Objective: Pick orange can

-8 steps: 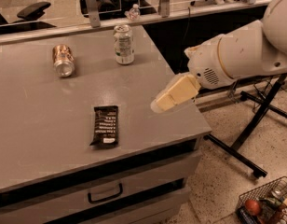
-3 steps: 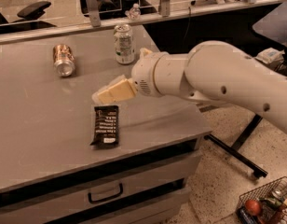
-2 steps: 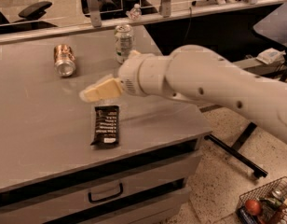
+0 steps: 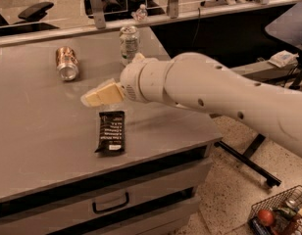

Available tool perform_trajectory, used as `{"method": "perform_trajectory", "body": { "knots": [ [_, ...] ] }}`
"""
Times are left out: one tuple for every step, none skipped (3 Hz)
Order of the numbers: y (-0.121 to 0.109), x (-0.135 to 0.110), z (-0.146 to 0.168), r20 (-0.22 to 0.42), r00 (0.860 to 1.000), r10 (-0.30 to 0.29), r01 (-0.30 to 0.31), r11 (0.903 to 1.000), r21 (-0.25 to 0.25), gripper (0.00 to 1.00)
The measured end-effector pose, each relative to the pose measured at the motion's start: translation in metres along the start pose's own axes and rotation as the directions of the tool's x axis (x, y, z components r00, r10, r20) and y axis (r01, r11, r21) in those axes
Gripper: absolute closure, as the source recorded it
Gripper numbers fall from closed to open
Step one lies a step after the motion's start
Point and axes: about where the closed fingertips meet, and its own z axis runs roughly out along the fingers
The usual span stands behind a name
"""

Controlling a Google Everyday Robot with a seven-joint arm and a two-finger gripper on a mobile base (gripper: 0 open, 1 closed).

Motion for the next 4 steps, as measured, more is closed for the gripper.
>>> {"method": "perform_trajectory", "body": {
  "knots": [
    [-0.002,0.003,0.026,0.015,1.000,0.019,-0.019,0.9993,0.032,0.00],
    [-0.005,0.003,0.051,0.028,0.999,0.025,-0.027,0.9983,0.051,0.00],
    [-0.003,-0.006,0.079,0.049,0.999,0.021,-0.024,0.9987,0.046,0.00],
    [0.007,-0.024,0.114,0.070,0.997,0.012,-0.013,0.9999,0.011,0.00]
  ]
}}
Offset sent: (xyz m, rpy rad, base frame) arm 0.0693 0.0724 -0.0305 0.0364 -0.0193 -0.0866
